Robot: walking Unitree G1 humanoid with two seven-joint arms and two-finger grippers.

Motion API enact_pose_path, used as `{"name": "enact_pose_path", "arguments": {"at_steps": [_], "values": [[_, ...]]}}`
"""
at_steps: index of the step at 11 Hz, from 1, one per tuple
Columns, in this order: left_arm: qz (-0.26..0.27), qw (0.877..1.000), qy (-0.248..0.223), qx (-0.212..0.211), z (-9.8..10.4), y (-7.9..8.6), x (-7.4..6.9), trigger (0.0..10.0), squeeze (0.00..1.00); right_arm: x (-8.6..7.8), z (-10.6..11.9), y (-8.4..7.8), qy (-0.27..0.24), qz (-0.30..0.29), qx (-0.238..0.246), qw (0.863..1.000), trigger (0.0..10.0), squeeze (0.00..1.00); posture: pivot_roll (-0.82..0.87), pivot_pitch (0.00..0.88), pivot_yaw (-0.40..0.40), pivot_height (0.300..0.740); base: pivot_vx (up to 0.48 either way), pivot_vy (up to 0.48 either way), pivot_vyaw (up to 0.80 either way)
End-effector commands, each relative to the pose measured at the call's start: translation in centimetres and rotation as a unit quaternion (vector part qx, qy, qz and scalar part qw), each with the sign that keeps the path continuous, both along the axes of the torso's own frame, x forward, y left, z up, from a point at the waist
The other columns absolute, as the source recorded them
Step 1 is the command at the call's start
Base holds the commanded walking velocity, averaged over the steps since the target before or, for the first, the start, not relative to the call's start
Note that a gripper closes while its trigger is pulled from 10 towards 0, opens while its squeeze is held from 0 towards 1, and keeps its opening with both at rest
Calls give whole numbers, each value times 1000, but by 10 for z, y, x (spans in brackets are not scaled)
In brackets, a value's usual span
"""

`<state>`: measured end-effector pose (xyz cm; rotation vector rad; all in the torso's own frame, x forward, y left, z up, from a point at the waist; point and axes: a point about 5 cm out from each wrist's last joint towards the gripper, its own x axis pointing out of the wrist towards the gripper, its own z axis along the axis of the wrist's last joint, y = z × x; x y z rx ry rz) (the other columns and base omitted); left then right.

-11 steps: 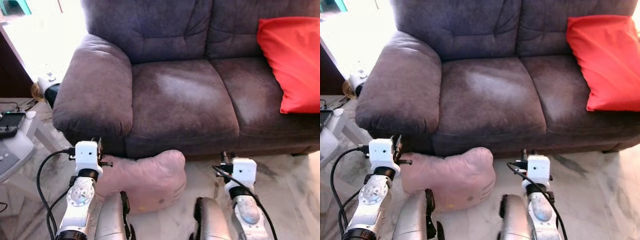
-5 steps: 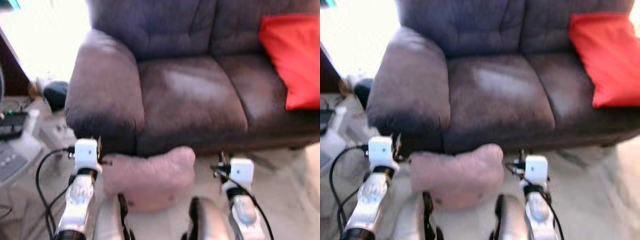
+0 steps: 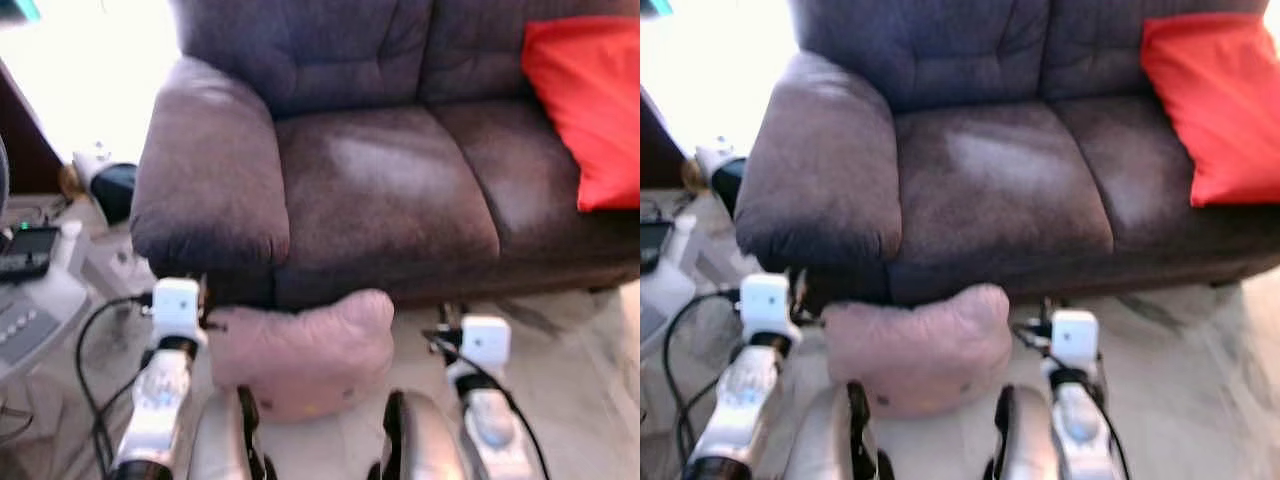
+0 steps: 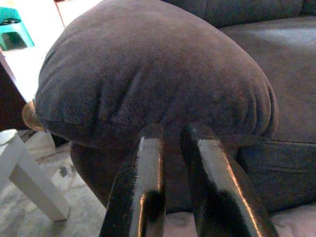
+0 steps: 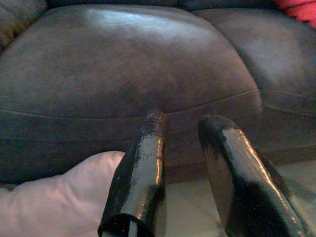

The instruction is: Move the pillow to the sofa from floor

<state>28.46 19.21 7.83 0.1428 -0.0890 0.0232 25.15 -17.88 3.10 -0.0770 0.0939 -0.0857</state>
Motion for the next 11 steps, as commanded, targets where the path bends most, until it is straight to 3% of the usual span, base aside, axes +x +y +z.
{"name": "enact_pose_path", "arguments": {"at_steps": [1,4,11], "values": [[-4,1000,14,2,-5,-2,-2,10000,0,-1,0,-5,-1,-7,2,1000,10000,0,31,94,-27,571,0,0,0],[-3,1000,17,3,-6,-3,-1,10000,0,2,2,-5,-2,-2,-17,1000,10000,0,29,92,-29,571,0,0,517],[-2,1000,17,3,-5,-3,1,10000,0,2,2,-6,-6,-7,-1,1000,10000,0,27,90,-26,571,0,0,114]]}}
